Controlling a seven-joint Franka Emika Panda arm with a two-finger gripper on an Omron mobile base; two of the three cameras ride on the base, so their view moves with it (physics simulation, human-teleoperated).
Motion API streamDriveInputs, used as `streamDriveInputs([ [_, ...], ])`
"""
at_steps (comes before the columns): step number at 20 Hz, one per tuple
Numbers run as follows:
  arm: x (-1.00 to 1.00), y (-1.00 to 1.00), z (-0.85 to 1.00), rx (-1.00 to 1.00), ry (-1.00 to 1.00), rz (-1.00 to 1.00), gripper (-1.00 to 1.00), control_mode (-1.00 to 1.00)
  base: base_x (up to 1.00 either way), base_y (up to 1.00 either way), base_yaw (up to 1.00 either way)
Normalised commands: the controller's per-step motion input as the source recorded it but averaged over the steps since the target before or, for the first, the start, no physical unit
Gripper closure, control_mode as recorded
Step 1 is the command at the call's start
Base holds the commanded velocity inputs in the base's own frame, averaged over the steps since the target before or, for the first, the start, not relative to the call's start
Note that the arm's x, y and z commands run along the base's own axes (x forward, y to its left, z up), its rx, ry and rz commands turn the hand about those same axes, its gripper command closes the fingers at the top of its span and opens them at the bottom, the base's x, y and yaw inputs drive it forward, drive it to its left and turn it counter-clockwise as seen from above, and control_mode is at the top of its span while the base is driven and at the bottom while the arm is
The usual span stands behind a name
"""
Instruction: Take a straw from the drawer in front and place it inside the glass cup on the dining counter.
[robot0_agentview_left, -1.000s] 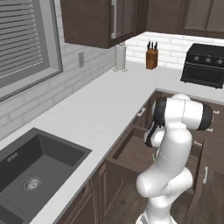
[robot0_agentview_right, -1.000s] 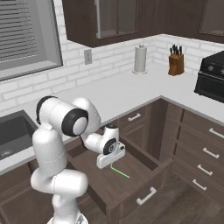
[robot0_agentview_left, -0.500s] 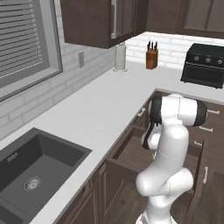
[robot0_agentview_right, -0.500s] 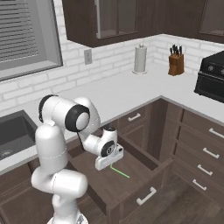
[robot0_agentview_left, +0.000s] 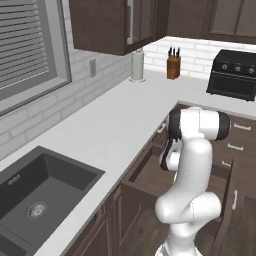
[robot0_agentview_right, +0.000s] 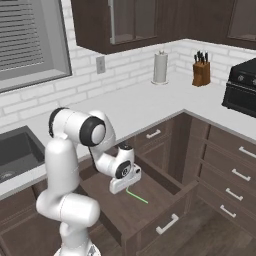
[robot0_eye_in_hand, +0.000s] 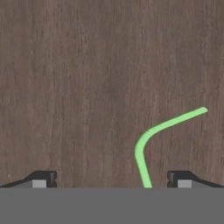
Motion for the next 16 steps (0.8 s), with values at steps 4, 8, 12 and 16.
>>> streamDriveInputs([
  [4,0.12,0.00,-0.29,0.00,-0.02,0.00,-1.00,-1.00,0.00,0.00,0.00],
  [8,0.15,-0.01,-0.28,0.00,-0.02,0.00,-1.00,-1.00,0.00,0.00,0.00],
  [12,0.28,-0.01,-0.12,0.00,-0.04,0.00,-1.00,-1.00,0.00,0.00,0.00],
  [16,0.18,0.00,-0.17,0.00,-0.04,0.00,-1.00,-1.00,0.00,0.00,0.00],
])
